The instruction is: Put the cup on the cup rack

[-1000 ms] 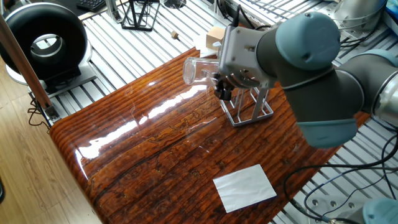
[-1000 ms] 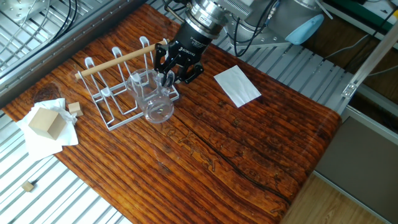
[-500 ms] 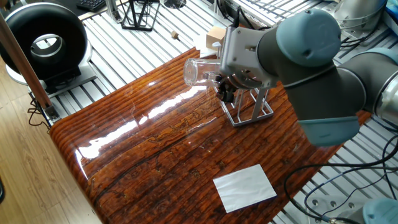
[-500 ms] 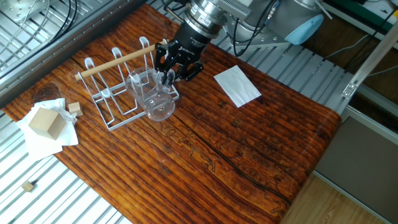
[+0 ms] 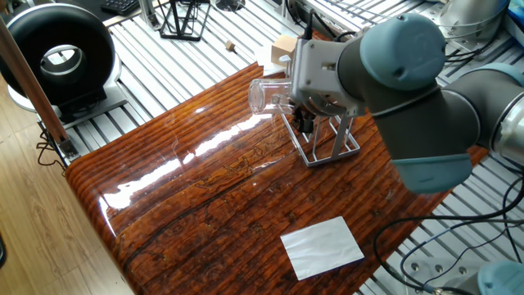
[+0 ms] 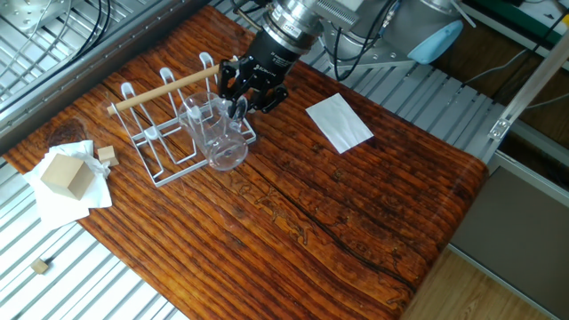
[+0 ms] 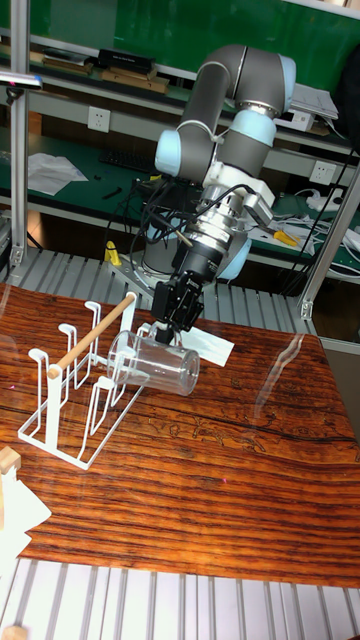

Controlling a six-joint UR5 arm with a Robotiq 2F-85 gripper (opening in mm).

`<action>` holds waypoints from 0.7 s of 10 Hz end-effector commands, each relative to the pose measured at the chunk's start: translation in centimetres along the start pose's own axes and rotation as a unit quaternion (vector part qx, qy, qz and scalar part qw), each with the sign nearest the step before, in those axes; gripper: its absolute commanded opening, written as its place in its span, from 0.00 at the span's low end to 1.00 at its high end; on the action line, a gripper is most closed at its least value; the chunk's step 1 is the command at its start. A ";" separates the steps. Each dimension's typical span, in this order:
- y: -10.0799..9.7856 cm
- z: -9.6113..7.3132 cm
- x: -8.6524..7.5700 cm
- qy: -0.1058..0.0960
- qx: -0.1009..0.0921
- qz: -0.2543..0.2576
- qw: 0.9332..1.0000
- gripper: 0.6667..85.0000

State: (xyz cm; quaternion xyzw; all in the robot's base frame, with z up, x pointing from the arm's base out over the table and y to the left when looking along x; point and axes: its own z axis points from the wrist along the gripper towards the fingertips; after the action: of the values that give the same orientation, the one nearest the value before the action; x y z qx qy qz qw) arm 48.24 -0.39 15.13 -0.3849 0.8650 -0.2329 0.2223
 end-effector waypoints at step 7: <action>0.0 0.8 -0.1 -0.008 -0.008 0.003 1.000 0.00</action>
State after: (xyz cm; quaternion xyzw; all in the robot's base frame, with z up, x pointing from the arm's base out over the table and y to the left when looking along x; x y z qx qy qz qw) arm 48.41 -0.19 14.94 -0.3904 0.8597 -0.2422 0.2234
